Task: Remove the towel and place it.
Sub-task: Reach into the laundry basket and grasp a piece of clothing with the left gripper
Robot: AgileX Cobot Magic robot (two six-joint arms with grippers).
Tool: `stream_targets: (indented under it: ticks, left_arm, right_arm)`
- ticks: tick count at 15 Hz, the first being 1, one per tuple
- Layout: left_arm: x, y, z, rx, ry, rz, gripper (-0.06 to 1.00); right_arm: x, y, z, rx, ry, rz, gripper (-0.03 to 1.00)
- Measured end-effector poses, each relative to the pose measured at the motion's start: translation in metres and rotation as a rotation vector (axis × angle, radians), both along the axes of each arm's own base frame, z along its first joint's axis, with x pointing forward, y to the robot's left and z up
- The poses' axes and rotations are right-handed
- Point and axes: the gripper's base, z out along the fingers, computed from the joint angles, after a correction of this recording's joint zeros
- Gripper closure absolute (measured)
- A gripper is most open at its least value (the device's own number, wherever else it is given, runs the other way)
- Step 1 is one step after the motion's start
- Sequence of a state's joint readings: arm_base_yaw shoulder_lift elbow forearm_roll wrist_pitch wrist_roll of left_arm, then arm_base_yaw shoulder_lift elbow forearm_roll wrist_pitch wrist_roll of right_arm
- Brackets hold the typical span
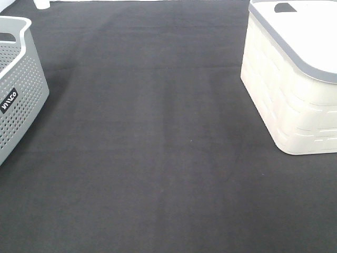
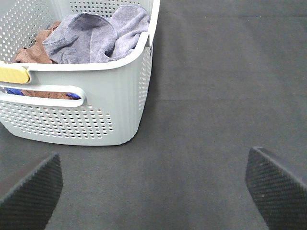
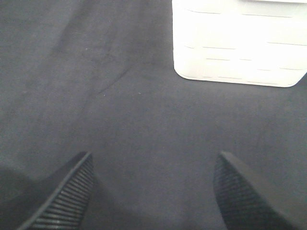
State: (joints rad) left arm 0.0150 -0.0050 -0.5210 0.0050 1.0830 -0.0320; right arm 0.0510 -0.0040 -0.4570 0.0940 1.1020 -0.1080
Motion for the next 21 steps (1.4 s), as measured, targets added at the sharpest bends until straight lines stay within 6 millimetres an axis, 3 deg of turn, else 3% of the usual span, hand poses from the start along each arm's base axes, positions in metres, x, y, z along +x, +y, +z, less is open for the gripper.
stream_targets:
  ticks: [21]
  left_arm:
    - [0.0000,0.0000,0.0000,0.001,0.000,0.000,-0.03]
  right_arm:
    - [0.0000,0.0000,0.0000,0.000,0.000,0.000,0.28]
